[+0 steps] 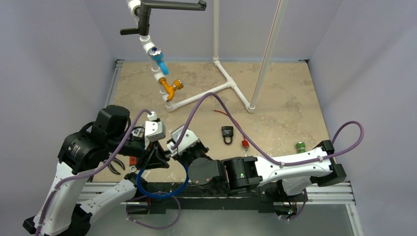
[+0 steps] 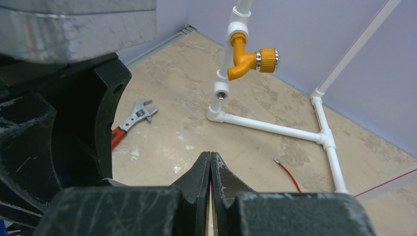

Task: Unlock with the key
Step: Unlock the lock.

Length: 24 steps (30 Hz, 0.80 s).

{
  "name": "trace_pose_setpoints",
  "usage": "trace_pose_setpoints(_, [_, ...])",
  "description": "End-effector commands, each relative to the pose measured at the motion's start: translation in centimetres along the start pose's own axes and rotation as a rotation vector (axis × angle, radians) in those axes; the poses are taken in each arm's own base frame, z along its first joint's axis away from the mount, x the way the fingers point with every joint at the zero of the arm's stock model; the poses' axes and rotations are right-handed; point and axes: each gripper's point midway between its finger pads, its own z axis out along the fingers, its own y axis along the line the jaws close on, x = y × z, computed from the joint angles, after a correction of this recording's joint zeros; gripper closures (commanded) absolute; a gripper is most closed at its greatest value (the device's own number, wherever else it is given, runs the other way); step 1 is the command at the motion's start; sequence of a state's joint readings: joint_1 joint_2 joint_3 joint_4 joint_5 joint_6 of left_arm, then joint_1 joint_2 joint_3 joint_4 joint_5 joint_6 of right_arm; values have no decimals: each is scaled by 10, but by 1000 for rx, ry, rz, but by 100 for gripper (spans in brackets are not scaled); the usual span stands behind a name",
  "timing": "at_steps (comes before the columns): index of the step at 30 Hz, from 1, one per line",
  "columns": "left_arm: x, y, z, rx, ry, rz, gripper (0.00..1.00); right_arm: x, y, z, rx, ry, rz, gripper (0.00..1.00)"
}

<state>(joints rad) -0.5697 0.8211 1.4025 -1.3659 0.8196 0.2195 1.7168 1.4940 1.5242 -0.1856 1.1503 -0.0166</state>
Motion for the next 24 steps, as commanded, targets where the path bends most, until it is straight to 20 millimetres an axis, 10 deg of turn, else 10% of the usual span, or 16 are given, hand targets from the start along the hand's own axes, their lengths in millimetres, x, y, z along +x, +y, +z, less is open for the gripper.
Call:
trace_pose_setpoints(1, [-58,1,-3,23,-170,204,100,17,62,-16,-262,31,51,100])
trace_pose_setpoints(13, [-27,5,-8,-5,-60,318,100,-15,-61,-49,-326,22,309,52])
trace_pose_setpoints(24, [-31,2,-10,-1,-71,316,100,-39,-13,-79,-764,-12,392,50])
